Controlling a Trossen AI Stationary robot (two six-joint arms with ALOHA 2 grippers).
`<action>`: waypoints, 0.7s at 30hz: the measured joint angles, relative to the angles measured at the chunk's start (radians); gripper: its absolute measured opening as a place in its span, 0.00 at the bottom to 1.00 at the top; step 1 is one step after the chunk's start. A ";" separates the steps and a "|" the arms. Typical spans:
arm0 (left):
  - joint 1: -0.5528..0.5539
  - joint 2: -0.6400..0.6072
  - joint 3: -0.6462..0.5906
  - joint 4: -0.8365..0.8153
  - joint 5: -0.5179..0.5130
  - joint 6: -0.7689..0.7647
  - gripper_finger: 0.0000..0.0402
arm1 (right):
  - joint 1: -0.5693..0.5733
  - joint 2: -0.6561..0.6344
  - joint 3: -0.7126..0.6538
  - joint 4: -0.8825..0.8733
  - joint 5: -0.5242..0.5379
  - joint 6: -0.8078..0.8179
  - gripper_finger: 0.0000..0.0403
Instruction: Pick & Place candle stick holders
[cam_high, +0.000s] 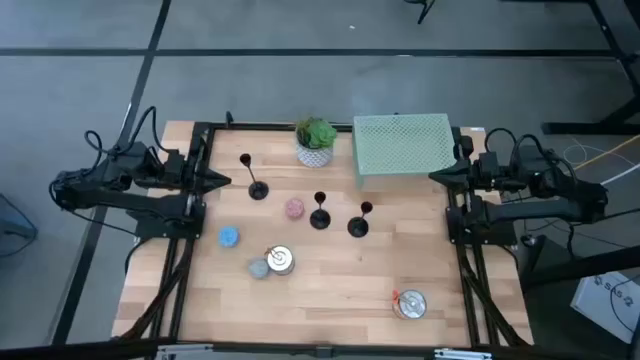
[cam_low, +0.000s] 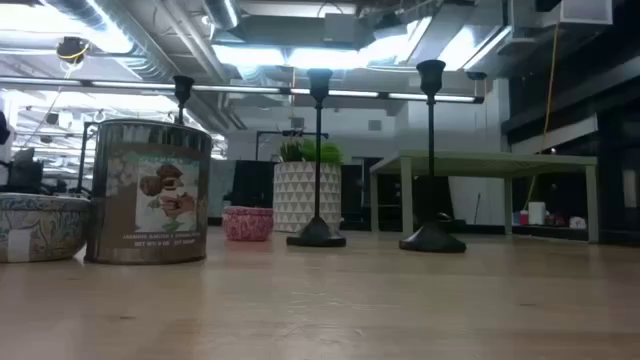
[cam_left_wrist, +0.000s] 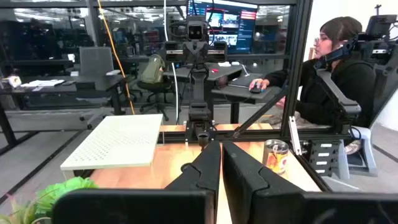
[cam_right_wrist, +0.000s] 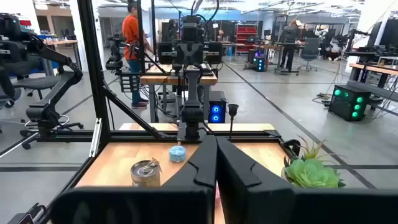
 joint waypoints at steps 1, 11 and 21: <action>0.000 0.000 0.000 0.000 0.000 0.000 0.03 | 0.000 0.000 0.000 0.000 0.000 0.000 0.02; 0.000 0.000 0.000 0.000 0.000 0.000 0.03 | 0.000 0.000 0.000 0.000 0.000 0.000 0.02; 0.000 0.000 0.000 0.000 0.000 0.000 0.02 | 0.000 0.000 0.000 0.000 0.000 0.000 0.02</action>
